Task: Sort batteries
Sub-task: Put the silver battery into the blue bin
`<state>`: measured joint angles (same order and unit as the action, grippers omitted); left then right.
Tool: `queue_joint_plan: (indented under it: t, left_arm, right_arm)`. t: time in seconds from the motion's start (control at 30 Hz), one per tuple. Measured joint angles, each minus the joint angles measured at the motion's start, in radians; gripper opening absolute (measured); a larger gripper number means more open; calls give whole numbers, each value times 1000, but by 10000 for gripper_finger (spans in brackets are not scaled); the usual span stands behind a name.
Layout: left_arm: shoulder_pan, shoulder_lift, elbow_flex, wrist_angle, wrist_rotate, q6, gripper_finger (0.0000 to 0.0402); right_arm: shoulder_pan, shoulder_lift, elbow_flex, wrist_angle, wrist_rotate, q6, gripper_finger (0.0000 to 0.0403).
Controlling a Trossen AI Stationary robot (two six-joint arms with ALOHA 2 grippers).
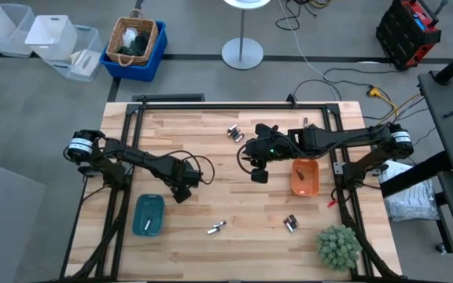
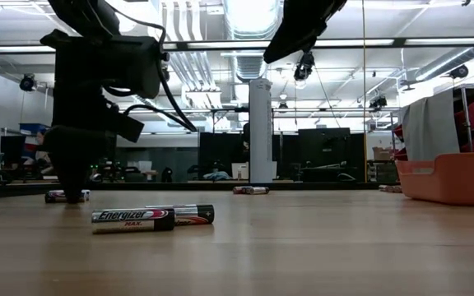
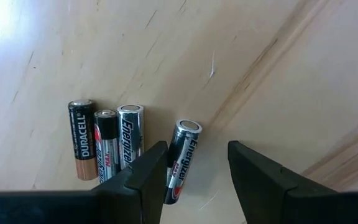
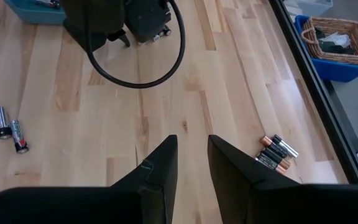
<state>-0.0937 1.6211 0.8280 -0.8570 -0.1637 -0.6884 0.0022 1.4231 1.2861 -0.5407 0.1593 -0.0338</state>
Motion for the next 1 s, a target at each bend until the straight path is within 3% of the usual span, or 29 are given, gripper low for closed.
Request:
queue_joint_plan:
  t: [0.2,0.57,1.0]
  left_arm:
    - [0,0,0,6,16,0,145]
    - [-1,0,0,18,31,-4,17]
    - [-42,-8,72,-36,55,40,16]
  right_arm:
    - [0,0,0,0,0,0,82]
    - [0,0,0,0,0,0,82]
    - [0,0,0,0,0,0,82]
